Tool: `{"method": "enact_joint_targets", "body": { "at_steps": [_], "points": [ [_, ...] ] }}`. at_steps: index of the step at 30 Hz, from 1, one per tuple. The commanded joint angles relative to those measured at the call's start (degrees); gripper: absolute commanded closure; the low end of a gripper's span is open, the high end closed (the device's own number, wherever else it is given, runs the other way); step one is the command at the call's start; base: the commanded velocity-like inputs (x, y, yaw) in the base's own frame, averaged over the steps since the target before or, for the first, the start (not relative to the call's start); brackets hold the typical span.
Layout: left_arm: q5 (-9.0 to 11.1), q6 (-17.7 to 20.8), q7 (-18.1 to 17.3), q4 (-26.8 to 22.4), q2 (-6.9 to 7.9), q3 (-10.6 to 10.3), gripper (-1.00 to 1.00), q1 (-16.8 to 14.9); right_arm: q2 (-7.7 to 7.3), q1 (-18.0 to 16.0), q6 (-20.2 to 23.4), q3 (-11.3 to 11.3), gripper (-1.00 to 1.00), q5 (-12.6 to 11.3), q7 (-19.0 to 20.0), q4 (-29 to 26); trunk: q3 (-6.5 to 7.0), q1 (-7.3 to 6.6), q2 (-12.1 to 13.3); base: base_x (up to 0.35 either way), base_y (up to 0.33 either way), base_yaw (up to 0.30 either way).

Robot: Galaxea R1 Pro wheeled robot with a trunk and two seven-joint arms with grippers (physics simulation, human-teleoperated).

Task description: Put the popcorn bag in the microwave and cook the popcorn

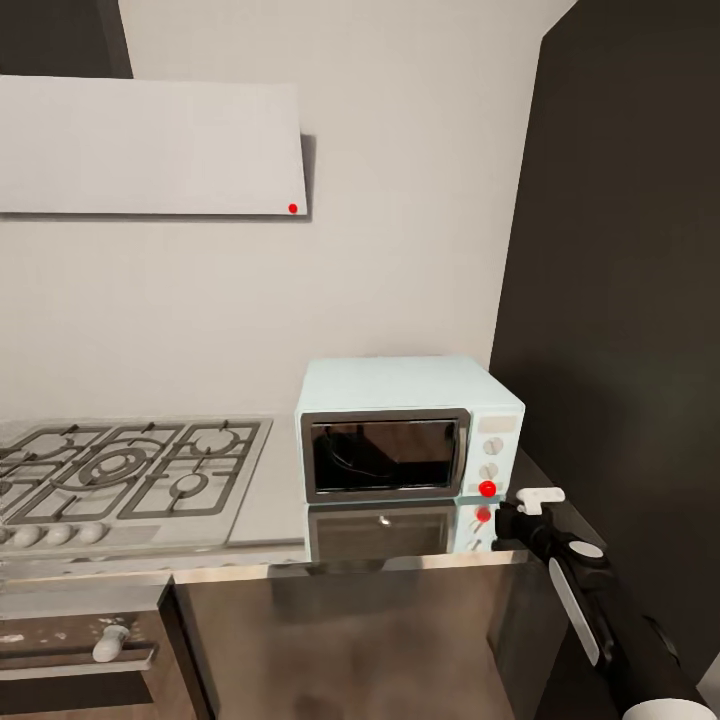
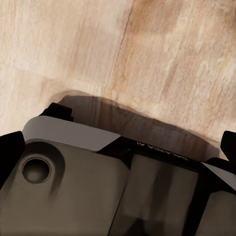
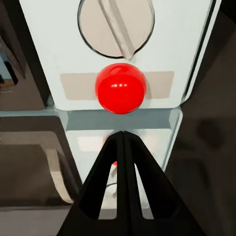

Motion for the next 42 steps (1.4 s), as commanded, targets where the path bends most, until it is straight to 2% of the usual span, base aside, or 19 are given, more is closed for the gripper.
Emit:
{"method": "enact_joint_targets", "body": {
  "at_steps": [1, 12, 17, 23, 36, 42],
  "points": [
    [0.38, -0.14, 0.25, -0.01, -0.02, -0.48, -1.0, -0.03, 0.01, -0.03, 0.34, -0.09, 1.0, -0.35, 0.19, -0.07, -0.07, 0.0, -0.05, 0.0, 0.069, 0.0],
    [0.38, -0.14, 0.25, -0.01, -0.02, -0.48, -1.0, -0.03, -0.15, -0.03, 0.26, -0.27, 1.0, -0.46, 0.12, 0.0, -0.07, 0.0, -0.05, 0.0, 0.046, 0.0],
    [0.38, -0.14, 0.24, -0.01, -0.02, -0.48, -1.0, -0.03, -0.86, -0.03, 0.25, -0.35, 1.0, -0.4, -0.53, 0.02, -0.07, 0.0, -0.05, 0.0, 0.0, 0.0],
    [0.38, -0.14, 0.24, -0.01, -0.02, -0.48, -1.0, -0.03, -0.94, -0.03, 0.25, -0.3, 1.0, -0.28, -0.43, 0.02, -0.07, 0.0, -0.05, 0.003, 0.0, 0.0],
    [0.38, -0.14, 0.22, -0.01, 0.07, -0.48, -1.0, -0.03, -0.91, -0.03, 0.21, -0.26, 1.0, -0.47, -0.42, 0.02, -0.07, 0.0, -0.05, 0.189, 0.0, 0.0],
    [0.38, -0.14, 0.22, -0.01, 0.07, -0.48, -1.0, -0.03, -0.88, -0.03, 0.17, -0.26, 1.0, -0.53, -0.43, 0.02, -0.07, 0.0, -0.05, 0.035, 0.0, 0.0]
  ]
}}
